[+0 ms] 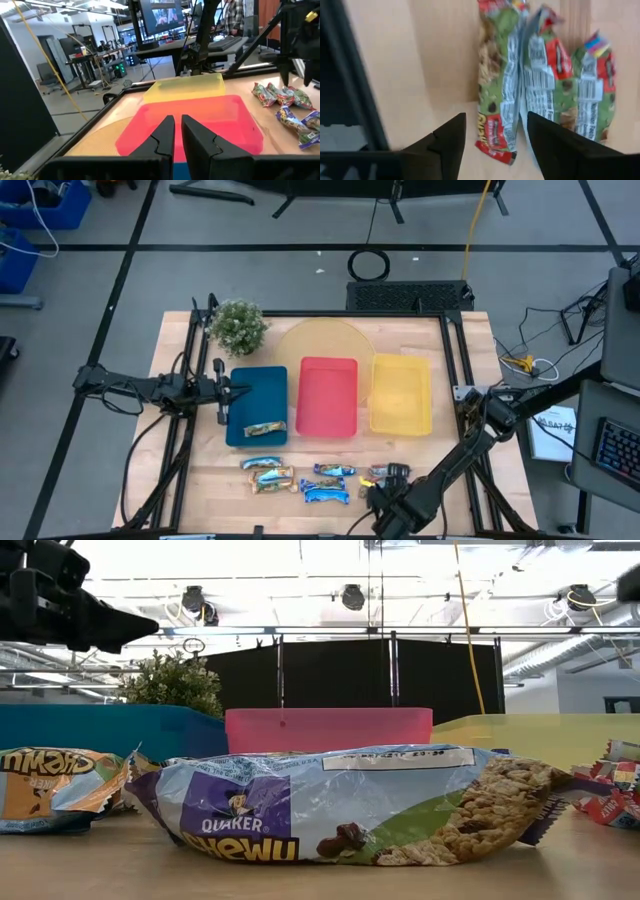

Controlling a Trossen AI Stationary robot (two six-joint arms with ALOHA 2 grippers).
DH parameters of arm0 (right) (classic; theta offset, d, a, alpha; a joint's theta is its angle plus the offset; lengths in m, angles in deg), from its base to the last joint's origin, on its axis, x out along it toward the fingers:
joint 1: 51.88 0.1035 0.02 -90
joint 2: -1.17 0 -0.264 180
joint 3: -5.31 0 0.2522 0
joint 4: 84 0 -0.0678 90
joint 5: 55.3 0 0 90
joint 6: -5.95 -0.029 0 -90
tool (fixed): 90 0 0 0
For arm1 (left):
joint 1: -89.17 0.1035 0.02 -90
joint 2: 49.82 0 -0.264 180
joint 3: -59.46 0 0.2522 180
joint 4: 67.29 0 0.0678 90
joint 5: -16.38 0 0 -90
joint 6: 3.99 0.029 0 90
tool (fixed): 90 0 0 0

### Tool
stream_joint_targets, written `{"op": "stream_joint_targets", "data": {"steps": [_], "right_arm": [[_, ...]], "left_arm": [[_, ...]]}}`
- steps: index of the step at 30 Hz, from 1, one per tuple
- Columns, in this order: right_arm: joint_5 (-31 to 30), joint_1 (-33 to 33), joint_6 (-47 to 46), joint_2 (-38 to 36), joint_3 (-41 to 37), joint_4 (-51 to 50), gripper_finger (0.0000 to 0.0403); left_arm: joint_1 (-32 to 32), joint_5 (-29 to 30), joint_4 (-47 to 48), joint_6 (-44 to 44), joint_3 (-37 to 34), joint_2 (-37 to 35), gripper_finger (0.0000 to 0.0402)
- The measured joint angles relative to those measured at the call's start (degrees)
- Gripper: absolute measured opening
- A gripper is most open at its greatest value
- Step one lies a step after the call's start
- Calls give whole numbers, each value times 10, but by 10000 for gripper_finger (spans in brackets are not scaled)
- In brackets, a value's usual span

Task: Pick and place Granola Bars by type
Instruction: Put the red granola bar into the yellow bin

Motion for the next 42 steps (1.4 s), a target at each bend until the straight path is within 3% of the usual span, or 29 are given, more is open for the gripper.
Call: {"op": "stream_joint_targets", "data": {"steps": [7, 18, 30, 36, 42], "right_arm": [[58, 0, -34, 0, -61, 52, 186], [58, -5, -30, -5, -121, 142, 154], [-24, -5, -14, -51, -125, 162, 41], [-80, -5, 18, -118, -124, 184, 48], [-167, -4, 114, -189, -123, 210, 39]], "left_arm": [[0, 0, 0, 16, 0, 0, 42], [0, 0, 0, 16, 0, 0, 42], [0, 0, 0, 15, 0, 0, 42], [0, 0, 1, 11, 0, 0, 42], [0, 0, 1, 13, 0, 0, 42]]}}
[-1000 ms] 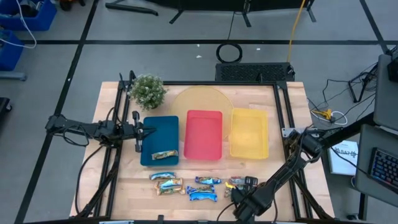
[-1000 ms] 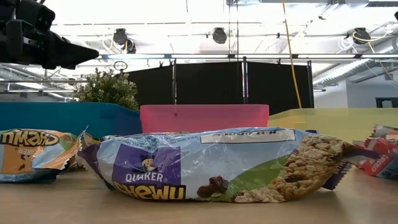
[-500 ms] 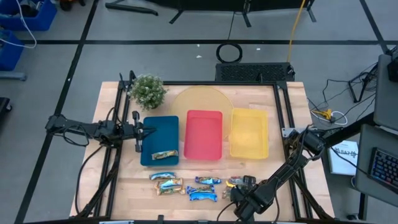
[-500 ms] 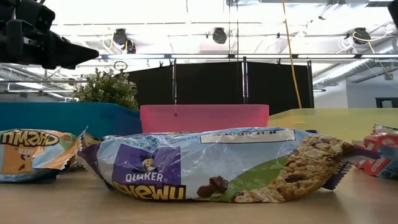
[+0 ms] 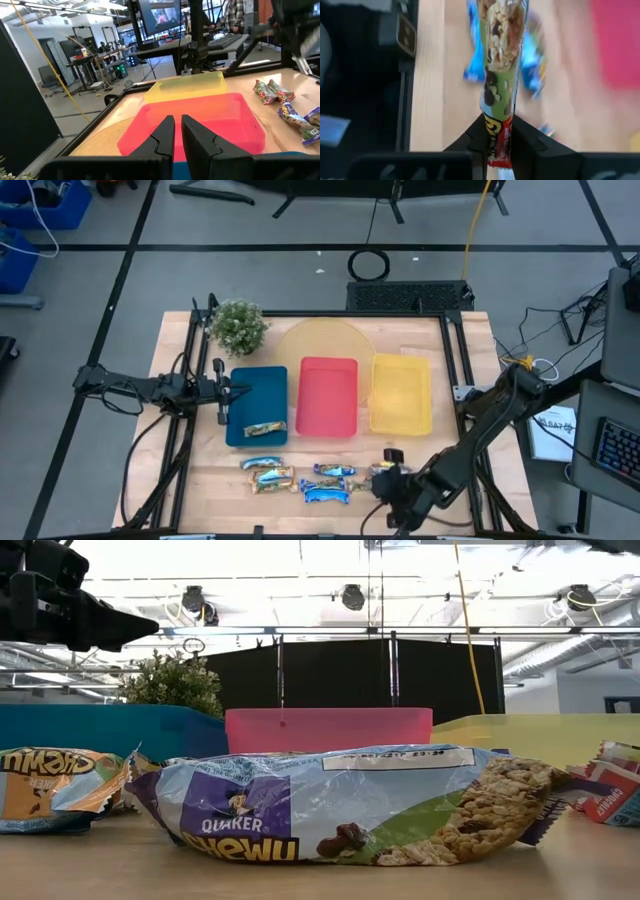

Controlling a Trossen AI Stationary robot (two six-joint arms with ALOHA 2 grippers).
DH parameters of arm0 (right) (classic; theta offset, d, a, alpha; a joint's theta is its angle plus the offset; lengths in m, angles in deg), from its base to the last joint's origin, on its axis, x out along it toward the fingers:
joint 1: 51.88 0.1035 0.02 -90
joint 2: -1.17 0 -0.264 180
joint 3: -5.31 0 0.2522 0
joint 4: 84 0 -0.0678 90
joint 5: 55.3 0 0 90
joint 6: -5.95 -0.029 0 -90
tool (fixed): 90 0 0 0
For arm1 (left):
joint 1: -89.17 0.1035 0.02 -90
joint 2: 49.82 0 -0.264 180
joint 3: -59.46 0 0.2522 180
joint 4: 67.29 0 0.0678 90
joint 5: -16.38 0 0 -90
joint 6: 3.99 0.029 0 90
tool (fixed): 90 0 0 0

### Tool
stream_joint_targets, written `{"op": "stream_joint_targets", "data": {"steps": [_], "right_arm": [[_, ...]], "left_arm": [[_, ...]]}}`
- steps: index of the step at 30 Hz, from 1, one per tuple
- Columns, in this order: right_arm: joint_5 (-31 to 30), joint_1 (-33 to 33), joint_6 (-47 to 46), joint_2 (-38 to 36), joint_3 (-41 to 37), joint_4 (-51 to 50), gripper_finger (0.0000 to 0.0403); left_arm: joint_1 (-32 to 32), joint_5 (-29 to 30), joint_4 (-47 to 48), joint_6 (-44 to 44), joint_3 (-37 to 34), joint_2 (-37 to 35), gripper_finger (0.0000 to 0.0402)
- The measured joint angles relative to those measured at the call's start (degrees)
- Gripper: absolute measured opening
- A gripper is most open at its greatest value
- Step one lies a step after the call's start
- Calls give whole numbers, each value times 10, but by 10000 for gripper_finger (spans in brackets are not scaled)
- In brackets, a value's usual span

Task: Pick and place Granola Bars by type
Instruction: Put the red granola bar into the yellow bin

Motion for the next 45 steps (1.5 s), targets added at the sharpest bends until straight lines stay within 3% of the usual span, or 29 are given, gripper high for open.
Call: {"op": "stream_joint_targets", "data": {"steps": [6, 14, 21, 25, 32, 38, 45], "right_arm": [[-46, -5, 87, -72, 0, -1, 44], [-46, -81, 38, -164, 0, -254, 35], [-19, -220, 79, -201, 0, -419, 43], [13, -295, 172, -201, -37, -403, 36], [32, -388, 285, -205, -175, -318, 42], [95, -433, 349, -206, -278, -216, 34], [110, -451, 378, -197, -334, -143, 41]], "left_arm": [[0, 0, 0, 1, 0, 0, 42], [0, 0, 0, 18, 0, 0, 42], [0, 0, 0, 32, 0, 0, 42], [0, 0, 0, 37, 0, 0, 42], [0, 0, 1, 37, 0, 0, 42], [0, 0, 0, 36, 0, 0, 42], [0, 0, 0, 36, 0, 0, 42]]}}
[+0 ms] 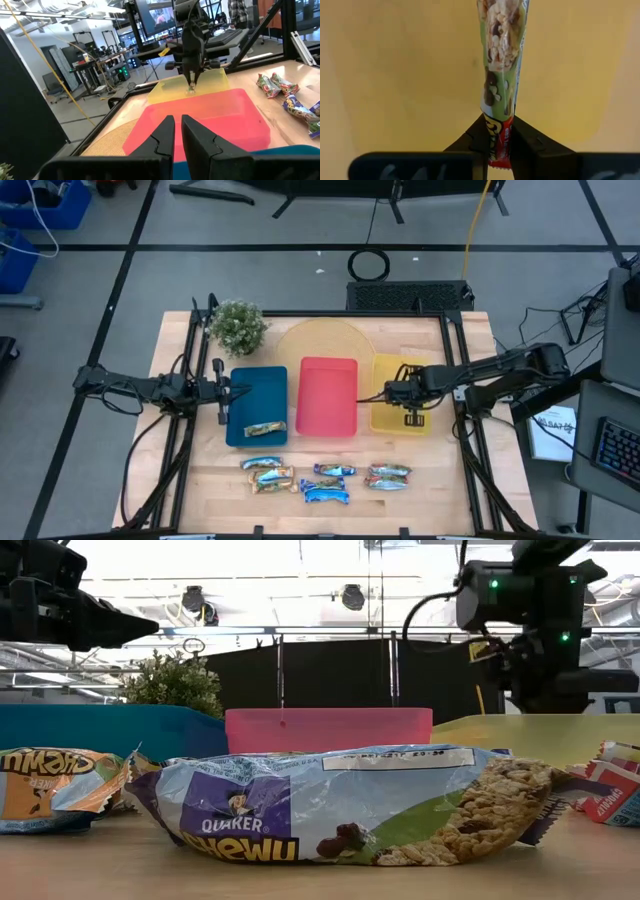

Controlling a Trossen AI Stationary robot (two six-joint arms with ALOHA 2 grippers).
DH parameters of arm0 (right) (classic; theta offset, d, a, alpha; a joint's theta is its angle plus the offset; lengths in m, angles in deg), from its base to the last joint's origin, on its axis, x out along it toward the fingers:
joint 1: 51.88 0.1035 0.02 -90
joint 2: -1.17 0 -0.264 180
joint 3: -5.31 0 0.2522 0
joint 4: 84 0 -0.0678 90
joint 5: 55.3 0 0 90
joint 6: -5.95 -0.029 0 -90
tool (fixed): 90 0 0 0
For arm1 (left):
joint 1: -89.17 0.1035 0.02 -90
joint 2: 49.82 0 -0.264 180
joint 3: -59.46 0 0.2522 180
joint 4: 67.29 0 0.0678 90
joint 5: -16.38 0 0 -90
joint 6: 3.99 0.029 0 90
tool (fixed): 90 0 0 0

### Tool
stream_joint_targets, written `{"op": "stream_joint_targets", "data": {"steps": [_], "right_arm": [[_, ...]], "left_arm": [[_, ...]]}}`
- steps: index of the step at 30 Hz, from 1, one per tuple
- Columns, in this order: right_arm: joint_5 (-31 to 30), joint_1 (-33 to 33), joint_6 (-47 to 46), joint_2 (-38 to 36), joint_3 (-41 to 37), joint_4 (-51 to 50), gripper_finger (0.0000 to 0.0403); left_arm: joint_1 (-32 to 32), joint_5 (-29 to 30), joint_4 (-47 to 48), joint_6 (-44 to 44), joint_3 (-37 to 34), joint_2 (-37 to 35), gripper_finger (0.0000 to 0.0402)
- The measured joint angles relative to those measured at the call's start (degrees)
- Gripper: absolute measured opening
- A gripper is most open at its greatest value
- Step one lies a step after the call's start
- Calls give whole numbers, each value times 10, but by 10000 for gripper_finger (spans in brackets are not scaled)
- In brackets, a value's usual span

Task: Pick and place Granola Bars by type
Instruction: Put the red granola bar into the yellow bin, then put the yellow granola bar into the blue bin

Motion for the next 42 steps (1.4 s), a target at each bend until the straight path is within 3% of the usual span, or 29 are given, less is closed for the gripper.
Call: {"op": "stream_joint_targets", "data": {"steps": [17, 25, 31, 38, 42], "right_arm": [[27, 0, 7, 6, 0, 2, 49], [28, 0, -33, 0, 12, -19, 105], [28, 2, -87, -37, 52, -94, 132], [23, 42, -132, -171, 122, -102, 84], [-47, 121, -88, -297, 87, 79, 25]], "left_arm": [[0, 0, 3, -2, 0, 0, 42], [0, 0, 3, -1, 0, 0, 42], [0, 0, 2, 0, 0, 0, 42], [0, 0, 2, 0, 0, 0, 42], [0, 0, 2, -1, 0, 0, 42]]}}
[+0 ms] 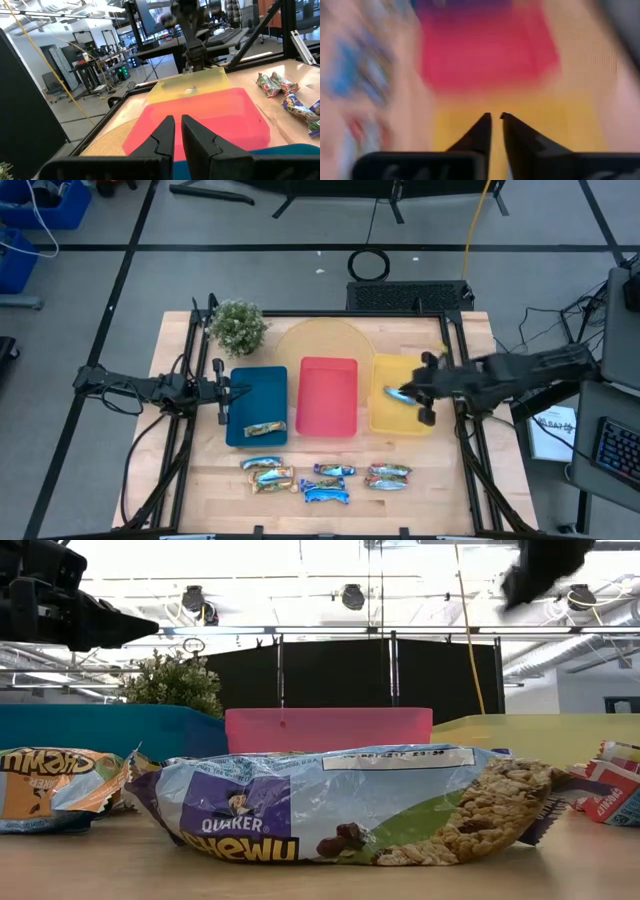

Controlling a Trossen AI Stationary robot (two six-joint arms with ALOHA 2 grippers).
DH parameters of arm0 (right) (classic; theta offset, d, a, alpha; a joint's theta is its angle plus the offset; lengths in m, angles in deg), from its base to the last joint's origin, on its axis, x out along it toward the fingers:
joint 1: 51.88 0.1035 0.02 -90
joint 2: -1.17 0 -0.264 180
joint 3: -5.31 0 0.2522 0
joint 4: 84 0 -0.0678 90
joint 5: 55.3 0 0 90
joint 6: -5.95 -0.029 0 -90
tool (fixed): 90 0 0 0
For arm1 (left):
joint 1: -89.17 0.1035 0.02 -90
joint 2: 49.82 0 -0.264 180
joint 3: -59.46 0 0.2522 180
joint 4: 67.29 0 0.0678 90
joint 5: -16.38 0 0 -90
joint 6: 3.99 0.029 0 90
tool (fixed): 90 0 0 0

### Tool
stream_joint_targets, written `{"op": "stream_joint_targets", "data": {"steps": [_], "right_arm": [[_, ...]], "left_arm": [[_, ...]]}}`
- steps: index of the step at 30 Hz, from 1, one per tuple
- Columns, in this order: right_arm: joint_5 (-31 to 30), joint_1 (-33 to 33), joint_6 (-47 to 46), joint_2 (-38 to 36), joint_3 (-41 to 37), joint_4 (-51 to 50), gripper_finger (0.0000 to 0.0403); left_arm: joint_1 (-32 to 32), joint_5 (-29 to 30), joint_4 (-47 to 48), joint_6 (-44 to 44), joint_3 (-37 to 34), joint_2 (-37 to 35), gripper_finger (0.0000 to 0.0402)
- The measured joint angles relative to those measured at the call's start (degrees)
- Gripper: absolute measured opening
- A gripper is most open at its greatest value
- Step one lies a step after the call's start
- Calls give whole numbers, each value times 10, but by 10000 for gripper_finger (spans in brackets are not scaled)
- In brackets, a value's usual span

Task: Pick and place Granola Bars by type
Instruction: Put the yellow granola bar into the blue bin

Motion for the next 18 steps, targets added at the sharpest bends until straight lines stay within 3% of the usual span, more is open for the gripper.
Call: {"op": "stream_joint_targets", "data": {"steps": [3, 7, 13, 18], "right_arm": [[-39, 49, 41, -79, -60, 92, 6], [-61, 56, 65, -159, -144, 148, 2], [40, 35, 128, -258, -250, 326, 1], [45, 25, 149, -284, -316, 389, 0]], "left_arm": [[0, 0, 1, -8, 0, 0, 42], [0, 0, 8, -10, 0, 0, 42], [0, 0, 8, -19, 0, 0, 42], [0, 0, 8, -20, 0, 0, 42]]}}
